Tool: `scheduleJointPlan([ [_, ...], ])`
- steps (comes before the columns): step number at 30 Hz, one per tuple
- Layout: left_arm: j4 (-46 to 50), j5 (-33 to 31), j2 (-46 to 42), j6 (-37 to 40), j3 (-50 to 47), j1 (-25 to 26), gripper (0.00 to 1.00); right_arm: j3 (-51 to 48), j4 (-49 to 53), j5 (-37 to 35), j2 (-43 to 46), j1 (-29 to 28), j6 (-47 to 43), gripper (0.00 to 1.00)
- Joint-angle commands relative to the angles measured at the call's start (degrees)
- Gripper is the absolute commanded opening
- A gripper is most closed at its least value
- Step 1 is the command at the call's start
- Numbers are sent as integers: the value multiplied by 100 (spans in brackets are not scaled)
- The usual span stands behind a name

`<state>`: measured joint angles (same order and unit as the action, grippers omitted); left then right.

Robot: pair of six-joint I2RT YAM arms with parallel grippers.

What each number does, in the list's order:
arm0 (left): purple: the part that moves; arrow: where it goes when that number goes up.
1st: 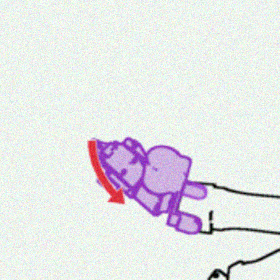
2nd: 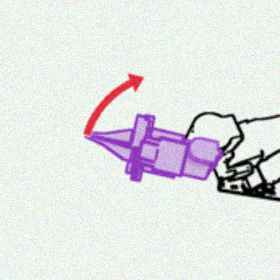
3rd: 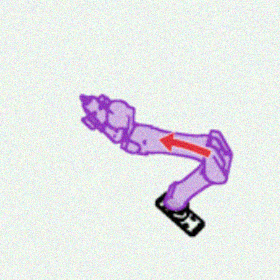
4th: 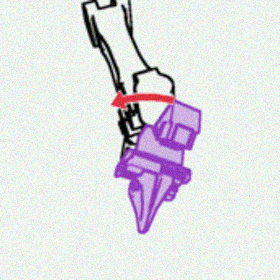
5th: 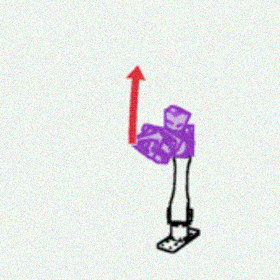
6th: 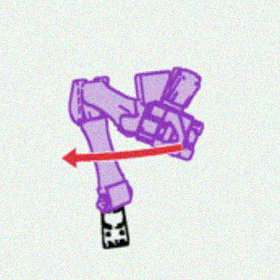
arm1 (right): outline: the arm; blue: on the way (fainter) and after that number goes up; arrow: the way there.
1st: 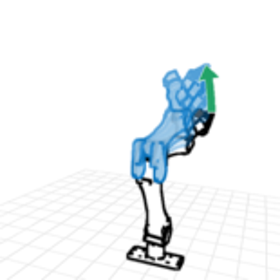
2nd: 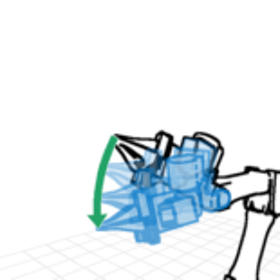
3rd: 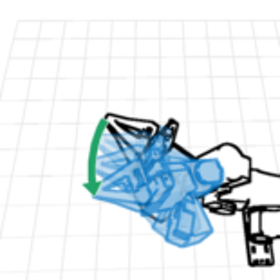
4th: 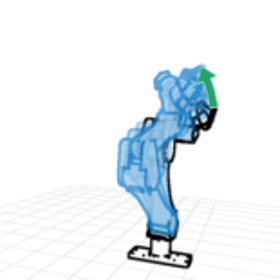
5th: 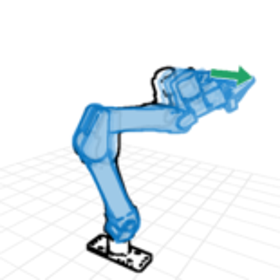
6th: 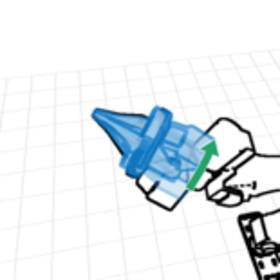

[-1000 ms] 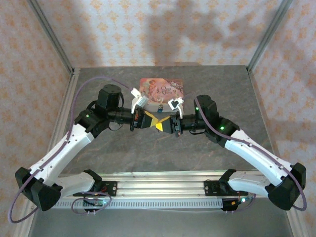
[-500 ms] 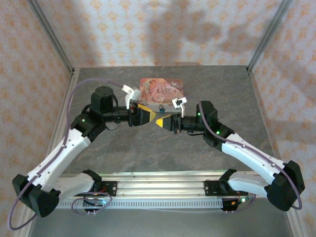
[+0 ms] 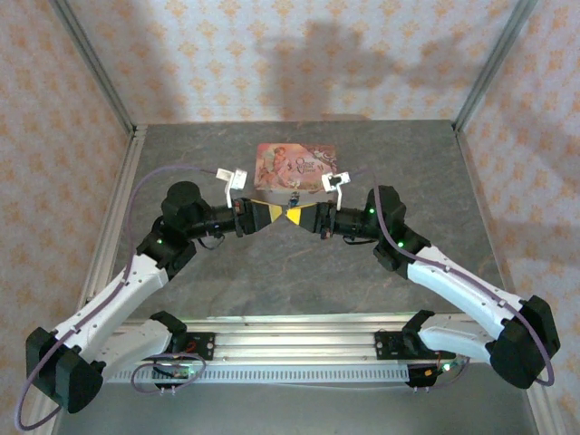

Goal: Unlock the padlock with the key

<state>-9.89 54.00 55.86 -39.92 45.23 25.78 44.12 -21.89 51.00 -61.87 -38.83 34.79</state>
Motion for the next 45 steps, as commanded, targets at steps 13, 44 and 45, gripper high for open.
scheduleJointPlan([
  [13,-637,269,245,-105,105,327,15,18,-461,120,22,23,134,0],
  [44,-171,-652,101,283,-58,433,0,463,1519,-766,192,24,-680,18],
  [45,-195,-662,110,275,-69,432,0,488,1586,-801,210,24,-719,18],
])
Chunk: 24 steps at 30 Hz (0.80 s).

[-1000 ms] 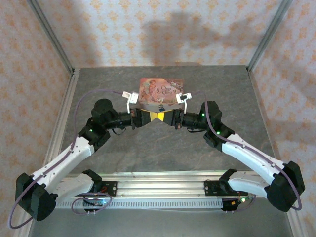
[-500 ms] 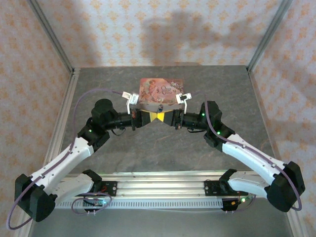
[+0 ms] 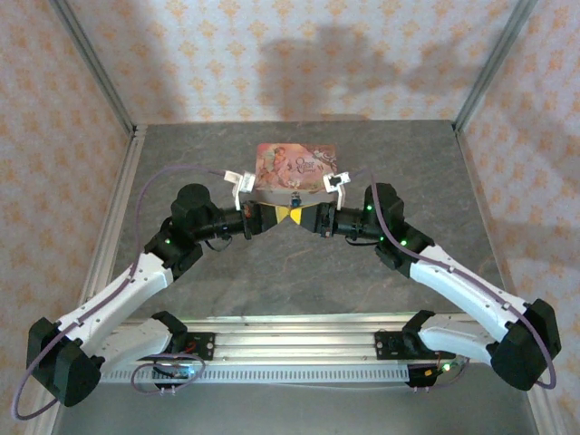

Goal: Unlock the padlock with the key

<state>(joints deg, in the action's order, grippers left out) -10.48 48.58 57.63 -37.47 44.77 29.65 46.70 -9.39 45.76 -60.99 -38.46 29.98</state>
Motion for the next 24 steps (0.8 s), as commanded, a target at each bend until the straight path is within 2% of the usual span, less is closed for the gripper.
scheduleJointPlan([
  [1,-162,-124,-59,13,-30,45,0,251,385,-301,131,-6,-254,18],
  [4,40,-113,-42,128,41,41,0,375,688,-397,183,-13,-399,18],
  [8,886,109,-58,651,345,20,0,746,1410,-427,314,67,-788,19],
  [14,2207,784,129,1731,1014,-29,0,1250,1717,612,263,470,-742,32],
  [19,2388,1215,218,1969,1286,-42,0,1380,1439,1312,-42,470,-363,46],
  [24,2397,1408,295,1990,1391,-45,0,1294,1084,1647,-141,462,-196,50],
])
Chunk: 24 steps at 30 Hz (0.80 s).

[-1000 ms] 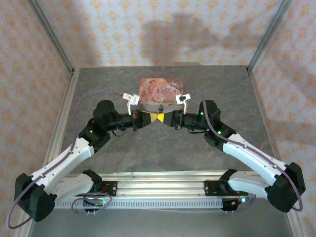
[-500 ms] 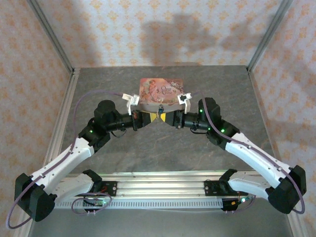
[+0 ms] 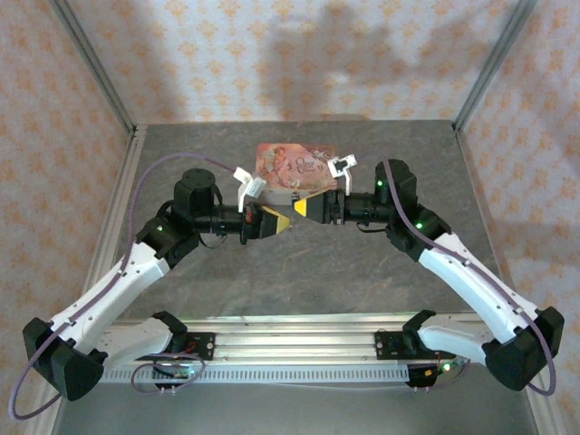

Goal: Unlock the padlock with the key

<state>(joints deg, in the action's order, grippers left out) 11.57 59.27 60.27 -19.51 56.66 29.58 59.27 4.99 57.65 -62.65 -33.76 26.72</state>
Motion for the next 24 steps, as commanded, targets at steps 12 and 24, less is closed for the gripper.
scheduleJointPlan([
  [12,34,569,177,140,300,-32,0,-64,-309,593,-136,-166,-117,50],
  [24,128,584,231,215,382,-39,0,-98,-222,490,-203,-219,-341,10],
])
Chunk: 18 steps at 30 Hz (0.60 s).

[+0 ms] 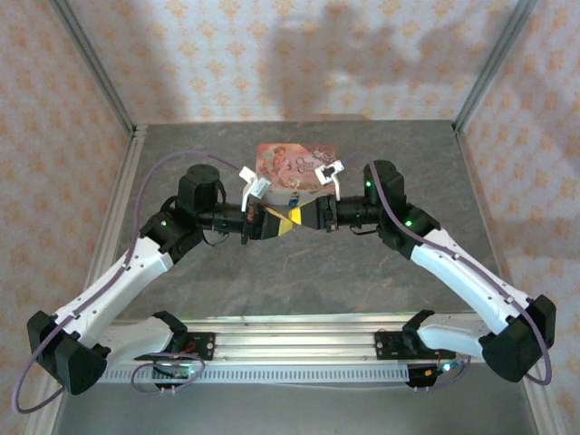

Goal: Unlock the padlock with the key

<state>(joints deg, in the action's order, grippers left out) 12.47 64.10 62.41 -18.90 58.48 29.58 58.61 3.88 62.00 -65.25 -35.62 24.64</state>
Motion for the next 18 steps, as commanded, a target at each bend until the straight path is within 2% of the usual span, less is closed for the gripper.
scheduleJointPlan([
  [1,59,95,23,171,199,-36,0,-35,-107,43,59,-33,-137,6],
  [3,85,48,37,168,199,-40,0,-34,-122,30,58,-33,-123,0],
  [6,54,-87,47,74,182,-45,0,-50,-146,-49,87,-35,-117,0],
  [10,163,-732,-10,-59,156,-69,1,-47,123,-624,187,-33,-297,0],
  [13,624,-1832,-193,68,133,-72,31,120,843,-1696,187,-33,-680,0],
  [15,736,-2762,-410,-99,16,-75,45,212,1229,-2589,95,-33,-847,0],
  [18,553,-4115,-825,-796,-468,-62,65,573,1861,-3603,-293,-104,-1210,0],
])
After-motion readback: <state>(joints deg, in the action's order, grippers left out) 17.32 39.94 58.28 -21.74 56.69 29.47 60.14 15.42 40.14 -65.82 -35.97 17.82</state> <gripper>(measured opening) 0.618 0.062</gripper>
